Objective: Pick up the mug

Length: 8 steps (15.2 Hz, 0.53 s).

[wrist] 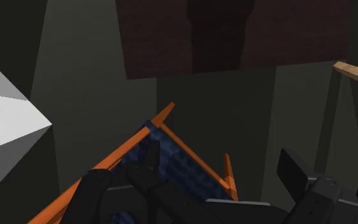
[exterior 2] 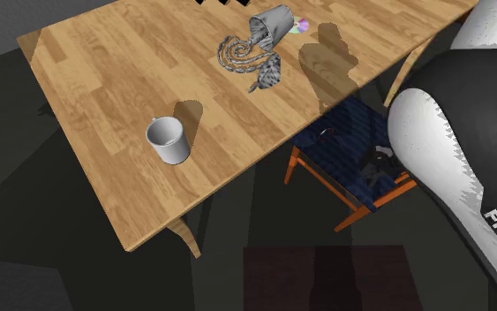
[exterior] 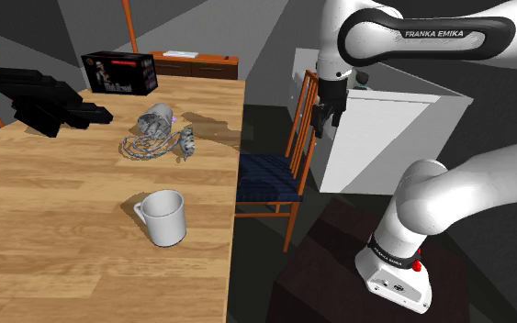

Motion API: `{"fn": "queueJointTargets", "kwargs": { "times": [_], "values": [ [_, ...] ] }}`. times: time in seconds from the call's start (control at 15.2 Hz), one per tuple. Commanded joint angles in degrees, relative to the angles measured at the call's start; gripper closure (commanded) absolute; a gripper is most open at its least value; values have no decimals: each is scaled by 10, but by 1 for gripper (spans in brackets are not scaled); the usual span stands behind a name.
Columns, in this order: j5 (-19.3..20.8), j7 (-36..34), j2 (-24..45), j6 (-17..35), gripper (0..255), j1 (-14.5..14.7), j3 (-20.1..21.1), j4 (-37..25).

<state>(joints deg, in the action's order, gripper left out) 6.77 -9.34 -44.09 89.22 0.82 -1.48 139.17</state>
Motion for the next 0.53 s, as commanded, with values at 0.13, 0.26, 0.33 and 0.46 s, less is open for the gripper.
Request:
{"fn": "queueJointTargets", "kwargs": {
  "times": [0.13,0.26,0.33,0.46],
  "values": [
    [-21,-25,14,15,0,11,19,0],
    [-41,-50,30,31,0,21,39,-2],
    [-51,-62,38,39,0,26,48,-4],
    [-69,-86,58,56,0,35,67,-10]
  ]
}}
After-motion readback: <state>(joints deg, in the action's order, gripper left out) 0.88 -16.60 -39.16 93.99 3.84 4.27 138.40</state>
